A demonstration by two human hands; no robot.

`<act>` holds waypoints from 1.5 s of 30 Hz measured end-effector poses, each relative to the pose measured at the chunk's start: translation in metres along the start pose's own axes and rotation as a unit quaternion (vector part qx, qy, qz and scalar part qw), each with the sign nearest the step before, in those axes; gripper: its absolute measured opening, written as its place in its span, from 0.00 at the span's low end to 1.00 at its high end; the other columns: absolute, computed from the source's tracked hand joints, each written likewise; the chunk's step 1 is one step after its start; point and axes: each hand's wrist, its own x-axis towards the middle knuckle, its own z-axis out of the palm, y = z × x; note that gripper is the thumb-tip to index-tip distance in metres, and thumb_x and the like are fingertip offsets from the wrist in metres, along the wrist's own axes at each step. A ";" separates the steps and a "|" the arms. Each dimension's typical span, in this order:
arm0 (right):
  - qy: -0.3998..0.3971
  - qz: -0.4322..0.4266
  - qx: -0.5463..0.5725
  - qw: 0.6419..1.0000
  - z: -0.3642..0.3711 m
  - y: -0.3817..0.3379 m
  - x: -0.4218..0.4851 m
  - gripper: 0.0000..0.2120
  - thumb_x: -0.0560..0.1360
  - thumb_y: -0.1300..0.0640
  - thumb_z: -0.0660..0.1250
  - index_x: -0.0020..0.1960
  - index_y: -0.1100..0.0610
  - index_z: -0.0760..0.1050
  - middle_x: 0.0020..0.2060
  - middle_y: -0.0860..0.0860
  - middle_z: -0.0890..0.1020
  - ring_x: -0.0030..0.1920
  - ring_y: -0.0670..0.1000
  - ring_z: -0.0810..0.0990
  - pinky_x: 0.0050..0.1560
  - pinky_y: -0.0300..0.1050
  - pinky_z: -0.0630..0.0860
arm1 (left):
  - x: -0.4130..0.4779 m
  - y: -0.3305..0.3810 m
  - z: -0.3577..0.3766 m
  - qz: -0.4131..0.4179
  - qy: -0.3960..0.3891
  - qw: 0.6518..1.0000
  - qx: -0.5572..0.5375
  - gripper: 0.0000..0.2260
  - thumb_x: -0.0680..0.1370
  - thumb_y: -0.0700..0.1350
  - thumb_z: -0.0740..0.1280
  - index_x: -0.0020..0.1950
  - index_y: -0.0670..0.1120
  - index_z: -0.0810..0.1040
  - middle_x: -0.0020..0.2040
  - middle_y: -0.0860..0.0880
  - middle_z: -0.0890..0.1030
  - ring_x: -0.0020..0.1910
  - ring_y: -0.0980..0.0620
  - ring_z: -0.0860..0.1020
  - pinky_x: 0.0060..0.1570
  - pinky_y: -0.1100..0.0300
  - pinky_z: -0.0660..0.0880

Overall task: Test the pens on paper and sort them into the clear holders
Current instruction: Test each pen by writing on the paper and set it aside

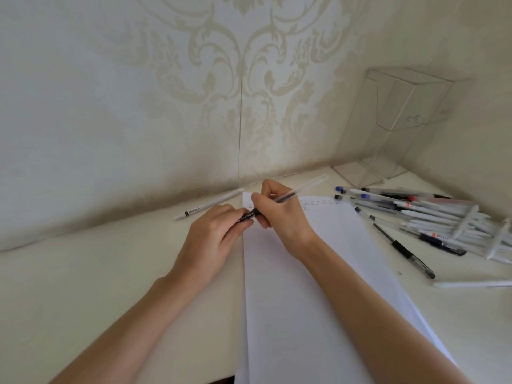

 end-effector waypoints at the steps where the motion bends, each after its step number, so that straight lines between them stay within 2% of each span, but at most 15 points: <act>1: -0.016 0.003 0.004 1.000 0.000 -0.001 0.000 0.16 0.76 0.62 0.65 0.32 0.56 0.63 0.20 0.49 0.68 0.25 0.48 0.62 0.28 0.39 0.59 | 0.000 0.000 0.000 -0.008 0.008 1.000 -0.002 0.14 0.77 0.50 0.59 0.46 0.42 0.79 0.34 0.50 0.72 0.35 0.53 0.70 0.35 0.57 0.68; 4: -0.037 0.010 0.003 0.999 -0.005 -0.002 0.000 0.09 0.76 0.50 0.66 0.44 0.56 0.72 0.26 0.50 0.76 0.27 0.49 0.67 0.28 0.39 0.63 | 0.003 -0.005 -0.003 -0.057 0.065 0.996 0.030 0.12 0.78 0.48 0.60 0.53 0.43 0.79 0.40 0.49 0.77 0.40 0.52 0.74 0.38 0.62 0.68; 6: -0.003 0.014 -0.001 1.000 -0.013 -0.003 0.002 0.09 0.76 0.48 0.66 0.50 0.54 0.74 0.28 0.50 0.78 0.29 0.49 0.68 0.29 0.40 0.65 | 0.003 -0.016 -0.009 -0.099 0.118 0.983 0.102 0.10 0.77 0.42 0.63 0.55 0.42 0.79 0.40 0.45 0.78 0.39 0.45 0.76 0.37 0.58 0.67; 11: 0.086 0.020 -0.013 0.996 -0.031 -0.004 0.004 0.13 0.77 0.47 0.64 0.51 0.57 0.74 0.29 0.50 0.78 0.28 0.48 0.69 0.29 0.39 0.66 | 0.000 -0.026 -0.014 -0.275 0.133 0.902 0.304 0.07 0.73 0.41 0.67 0.49 0.42 0.80 0.44 0.39 0.76 0.46 0.39 0.72 0.45 0.48 0.63; 13: 0.091 0.041 -0.059 0.993 -0.037 -0.004 0.000 0.14 0.78 0.47 0.63 0.50 0.59 0.75 0.29 0.49 0.79 0.28 0.47 0.70 0.30 0.39 0.67 | 0.000 -0.022 -0.014 -0.282 0.129 0.897 0.314 0.09 0.70 0.43 0.69 0.48 0.41 0.79 0.48 0.38 0.74 0.49 0.39 0.69 0.49 0.46 0.62; 15: 0.089 0.053 -0.169 0.980 -0.049 -0.005 -0.008 0.10 0.78 0.50 0.63 0.46 0.56 0.75 0.30 0.49 0.80 0.30 0.47 0.72 0.32 0.40 0.69 | 0.001 -0.018 -0.014 -0.208 0.129 0.925 0.290 0.13 0.71 0.43 0.66 0.53 0.40 0.77 0.51 0.39 0.73 0.51 0.39 0.69 0.51 0.46 0.64; 19: 0.195 0.047 -0.421 0.885 -0.091 -0.011 -0.033 0.06 0.78 0.55 0.60 0.46 0.55 0.74 0.35 0.49 0.79 0.36 0.50 0.75 0.35 0.42 0.66 | -0.003 0.003 0.000 0.017 -0.026 0.989 0.142 0.16 0.75 0.50 0.58 0.56 0.44 0.78 0.55 0.47 0.77 0.54 0.46 0.74 0.55 0.55 0.66; 23: 0.250 0.139 -0.605 0.743 -0.132 -0.006 -0.063 0.11 0.78 0.55 0.59 0.56 0.59 0.73 0.52 0.56 0.78 0.56 0.58 0.73 0.42 0.46 0.67 | -0.008 0.011 0.011 0.056 -0.129 0.981 0.136 0.25 0.75 0.64 0.54 0.56 0.49 0.79 0.56 0.54 0.77 0.55 0.56 0.71 0.56 0.64 0.62; 27: 0.210 0.205 -0.626 0.723 -0.143 0.008 -0.076 0.15 0.79 0.52 0.57 0.59 0.60 0.72 0.58 0.58 0.72 0.60 0.58 0.69 0.46 0.48 0.68 | -0.007 0.007 0.011 -0.003 -0.134 0.981 0.137 0.29 0.70 0.68 0.55 0.56 0.48 0.79 0.55 0.55 0.76 0.54 0.53 0.74 0.54 0.60 0.67; 30: 0.211 0.157 -0.664 0.700 -0.140 0.007 -0.077 0.12 0.80 0.55 0.57 0.56 0.61 0.74 0.57 0.57 0.74 0.59 0.57 0.70 0.50 0.48 0.69 | -0.007 0.010 0.012 -0.015 -0.144 0.979 0.142 0.31 0.69 0.69 0.53 0.58 0.48 0.78 0.56 0.56 0.75 0.54 0.54 0.74 0.53 0.61 0.66; 32: 0.258 0.080 -0.613 0.742 -0.133 -0.006 -0.074 0.11 0.79 0.55 0.60 0.53 0.61 0.75 0.50 0.56 0.77 0.53 0.56 0.72 0.46 0.47 0.68 | -0.007 0.011 0.011 -0.019 -0.144 0.980 0.137 0.32 0.69 0.70 0.52 0.58 0.49 0.77 0.57 0.57 0.74 0.54 0.54 0.73 0.53 0.62 0.66; 34: 0.294 0.001 -0.486 0.823 -0.117 -0.024 -0.070 0.07 0.78 0.55 0.62 0.48 0.59 0.73 0.38 0.52 0.78 0.40 0.52 0.73 0.37 0.45 0.63 | -0.007 0.011 0.010 -0.021 -0.146 0.980 0.134 0.34 0.68 0.71 0.51 0.59 0.49 0.77 0.57 0.57 0.74 0.55 0.54 0.73 0.53 0.63 0.65; 38: 0.222 -0.018 -0.184 0.957 -0.073 -0.043 -0.054 0.06 0.75 0.61 0.63 0.41 0.56 0.67 0.28 0.51 0.76 0.26 0.44 0.70 0.29 0.37 0.65 | -0.007 0.012 0.009 -0.017 -0.140 0.984 0.113 0.39 0.68 0.76 0.46 0.60 0.48 0.76 0.57 0.55 0.75 0.56 0.53 0.72 0.55 0.63 0.64; 41: 0.101 0.034 -0.015 0.994 -0.048 -0.021 -0.040 0.06 0.76 0.66 0.60 0.41 0.59 0.68 0.28 0.56 0.78 0.29 0.52 0.74 0.30 0.43 0.70 | -0.005 0.017 0.006 -0.023 -0.111 0.990 0.082 0.38 0.69 0.74 0.49 0.62 0.47 0.75 0.55 0.54 0.77 0.55 0.54 0.72 0.53 0.62 0.65; 45: 0.007 0.047 0.114 0.992 -0.039 0.004 -0.035 0.06 0.78 0.67 0.59 0.43 0.61 0.72 0.31 0.59 0.80 0.33 0.54 0.76 0.35 0.43 0.72 | -0.004 0.019 0.005 -0.022 -0.092 0.994 0.057 0.24 0.75 0.63 0.53 0.57 0.47 0.76 0.46 0.53 0.78 0.45 0.54 0.75 0.42 0.63 0.67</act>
